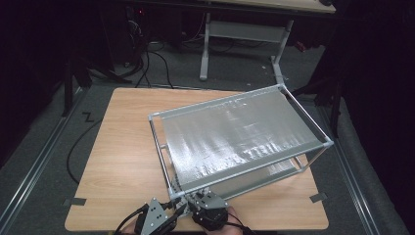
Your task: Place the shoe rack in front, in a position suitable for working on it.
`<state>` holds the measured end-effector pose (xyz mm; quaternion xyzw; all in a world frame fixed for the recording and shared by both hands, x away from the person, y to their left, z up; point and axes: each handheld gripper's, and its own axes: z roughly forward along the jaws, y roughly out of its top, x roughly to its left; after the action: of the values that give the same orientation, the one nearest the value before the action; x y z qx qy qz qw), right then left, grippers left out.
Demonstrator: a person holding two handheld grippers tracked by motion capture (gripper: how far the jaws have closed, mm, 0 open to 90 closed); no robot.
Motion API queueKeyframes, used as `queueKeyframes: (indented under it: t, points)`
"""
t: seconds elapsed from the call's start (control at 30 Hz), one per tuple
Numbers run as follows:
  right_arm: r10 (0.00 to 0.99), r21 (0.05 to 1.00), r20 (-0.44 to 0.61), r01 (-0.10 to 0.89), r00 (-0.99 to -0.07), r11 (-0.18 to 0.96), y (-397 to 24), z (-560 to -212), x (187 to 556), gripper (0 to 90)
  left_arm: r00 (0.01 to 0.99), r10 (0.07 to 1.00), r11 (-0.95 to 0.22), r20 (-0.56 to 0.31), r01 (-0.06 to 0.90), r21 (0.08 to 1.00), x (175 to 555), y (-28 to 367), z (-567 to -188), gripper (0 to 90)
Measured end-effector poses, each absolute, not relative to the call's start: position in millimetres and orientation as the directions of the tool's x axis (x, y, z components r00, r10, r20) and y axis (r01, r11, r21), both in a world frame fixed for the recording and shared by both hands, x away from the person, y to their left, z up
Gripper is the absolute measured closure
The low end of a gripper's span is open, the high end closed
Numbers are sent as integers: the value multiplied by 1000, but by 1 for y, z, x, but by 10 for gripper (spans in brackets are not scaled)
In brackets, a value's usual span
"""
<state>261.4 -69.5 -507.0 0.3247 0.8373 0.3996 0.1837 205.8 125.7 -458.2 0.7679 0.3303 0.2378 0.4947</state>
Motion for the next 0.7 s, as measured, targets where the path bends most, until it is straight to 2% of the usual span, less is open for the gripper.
queueKeyframes:
  t: [0.1,0.27,0.37,0.7]
  points:
    - [684,789,-54,389,-727,475,-69,-507,260,688,673,739,-290,34,272,917,206,126,-459,794]
    - [694,786,-51,400,-719,472,-68,-507,259,694,678,734,-305,49,263,915,206,127,-458,794]
    - [685,785,-84,376,-723,493,-71,-507,259,693,682,730,-308,53,259,915,205,127,-458,792]
    - [691,779,-97,377,-716,501,-80,-506,262,691,685,728,-295,28,276,915,205,129,-458,797]
